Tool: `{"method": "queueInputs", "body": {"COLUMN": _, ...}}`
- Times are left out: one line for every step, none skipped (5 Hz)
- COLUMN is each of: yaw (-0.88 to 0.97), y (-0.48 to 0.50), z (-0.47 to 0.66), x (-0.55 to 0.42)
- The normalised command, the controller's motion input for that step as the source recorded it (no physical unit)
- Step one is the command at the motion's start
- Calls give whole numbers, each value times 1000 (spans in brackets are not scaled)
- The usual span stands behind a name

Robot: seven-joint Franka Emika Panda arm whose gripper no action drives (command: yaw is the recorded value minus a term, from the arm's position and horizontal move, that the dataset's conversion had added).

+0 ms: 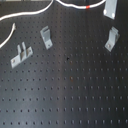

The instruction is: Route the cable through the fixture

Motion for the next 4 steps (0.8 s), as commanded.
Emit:
{"method": "queueInputs", "body": {"yaw": 0, "y": -28, "z": 311, "x": -13}}
{"method": "queueInputs", "body": {"yaw": 468, "y": -14, "z": 439, "x": 4}}
{"method": "queueInputs", "body": {"yaw": 966, "y": -18, "z": 389, "x": -4}}
{"method": "queueInputs", "body": {"yaw": 983, "y": 2, "z": 400, "x": 3}}
